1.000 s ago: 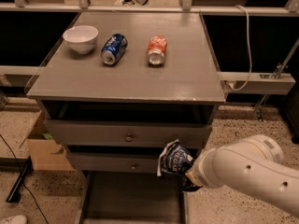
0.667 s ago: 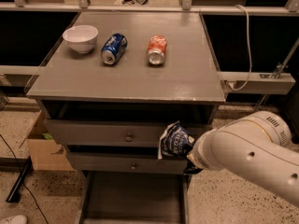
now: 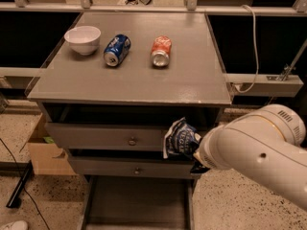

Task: Pick blue chip bag from bottom drawer and place on counter

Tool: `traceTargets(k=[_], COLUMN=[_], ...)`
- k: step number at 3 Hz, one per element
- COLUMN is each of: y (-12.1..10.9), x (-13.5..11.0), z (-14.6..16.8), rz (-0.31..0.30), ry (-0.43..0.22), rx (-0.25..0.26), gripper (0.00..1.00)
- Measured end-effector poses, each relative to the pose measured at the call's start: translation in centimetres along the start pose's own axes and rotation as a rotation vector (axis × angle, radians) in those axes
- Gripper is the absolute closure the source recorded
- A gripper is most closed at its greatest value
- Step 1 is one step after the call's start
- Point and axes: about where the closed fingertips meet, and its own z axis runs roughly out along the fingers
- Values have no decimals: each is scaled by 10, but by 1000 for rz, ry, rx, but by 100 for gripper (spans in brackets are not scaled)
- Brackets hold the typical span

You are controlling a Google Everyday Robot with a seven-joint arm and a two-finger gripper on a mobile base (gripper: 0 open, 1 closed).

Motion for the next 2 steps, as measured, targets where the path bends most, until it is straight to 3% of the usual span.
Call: traceTargets(k=[1, 2], y=[6, 7], x=[12, 35], z=[-4, -27], rz=[16, 75], ry=[15, 10], rx=[-14, 33], gripper=[100, 100])
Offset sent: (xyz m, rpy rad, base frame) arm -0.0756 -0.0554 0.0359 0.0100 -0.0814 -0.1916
